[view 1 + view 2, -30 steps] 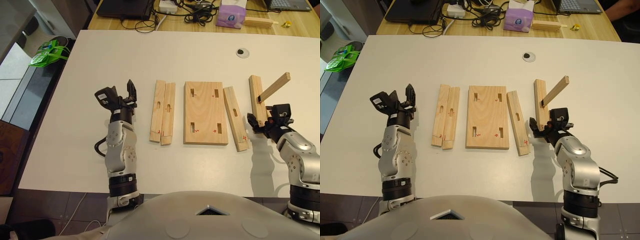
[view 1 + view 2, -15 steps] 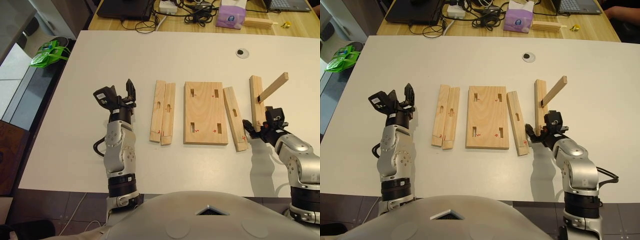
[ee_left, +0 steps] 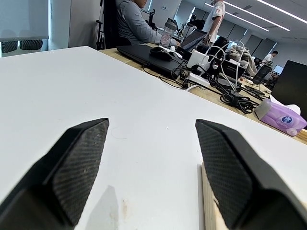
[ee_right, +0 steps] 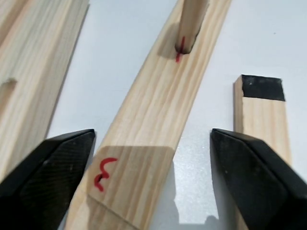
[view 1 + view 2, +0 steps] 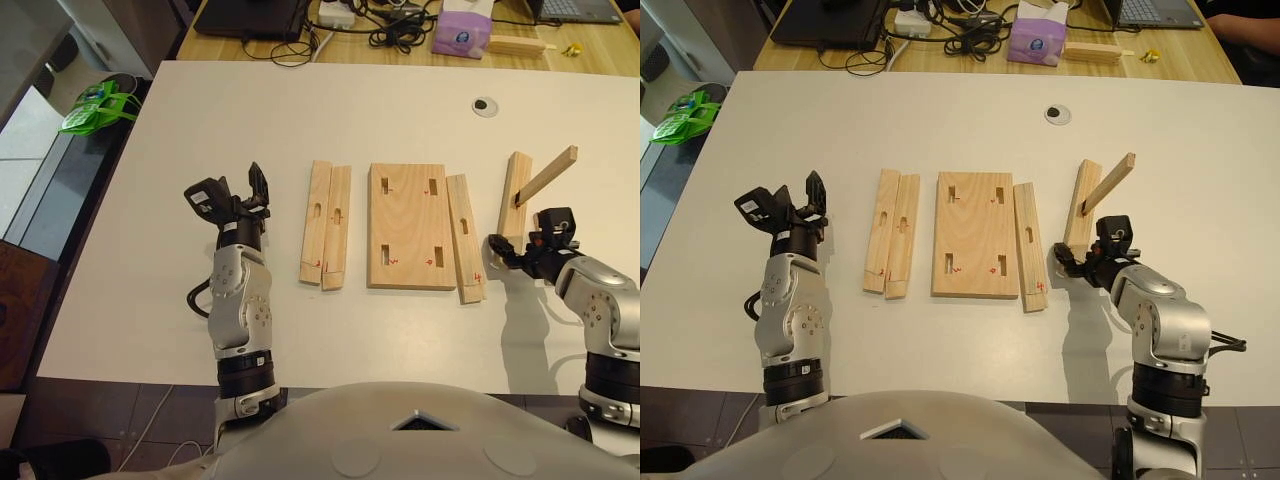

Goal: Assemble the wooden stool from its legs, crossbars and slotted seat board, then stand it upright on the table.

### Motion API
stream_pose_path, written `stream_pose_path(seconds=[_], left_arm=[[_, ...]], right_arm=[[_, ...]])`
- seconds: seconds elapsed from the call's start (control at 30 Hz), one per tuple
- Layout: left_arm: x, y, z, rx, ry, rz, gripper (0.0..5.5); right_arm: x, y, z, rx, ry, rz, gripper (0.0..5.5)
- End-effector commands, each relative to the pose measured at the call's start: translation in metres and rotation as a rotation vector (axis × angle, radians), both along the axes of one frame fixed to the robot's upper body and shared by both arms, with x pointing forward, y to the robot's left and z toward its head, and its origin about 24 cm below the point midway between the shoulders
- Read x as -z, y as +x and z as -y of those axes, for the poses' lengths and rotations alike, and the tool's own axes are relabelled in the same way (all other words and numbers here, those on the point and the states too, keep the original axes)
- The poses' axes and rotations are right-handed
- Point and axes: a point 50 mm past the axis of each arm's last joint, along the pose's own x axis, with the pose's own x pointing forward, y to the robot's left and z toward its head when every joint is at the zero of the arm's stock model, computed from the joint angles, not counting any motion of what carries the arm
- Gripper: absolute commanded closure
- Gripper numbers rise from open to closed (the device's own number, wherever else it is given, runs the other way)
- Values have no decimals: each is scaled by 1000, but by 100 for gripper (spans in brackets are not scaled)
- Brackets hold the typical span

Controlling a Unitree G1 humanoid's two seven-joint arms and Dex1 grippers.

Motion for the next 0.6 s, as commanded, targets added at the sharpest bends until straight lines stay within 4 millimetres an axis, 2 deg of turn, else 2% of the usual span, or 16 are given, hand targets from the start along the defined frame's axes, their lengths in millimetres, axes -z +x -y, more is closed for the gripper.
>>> stream_pose_path(seconds=[0.03, 0.17, 0.6], left_arm=[[-2, 3, 2, 1, 3, 10, 217], [-2, 5, 3, 9, 2, 11, 217], [-4, 10, 2, 14, 3, 21, 217]], right_arm=[[14, -7, 5, 36, -1, -75, 100], [17, -8, 7, 44, -2, -84, 100], [22, -3, 6, 65, 18, -64, 338]])
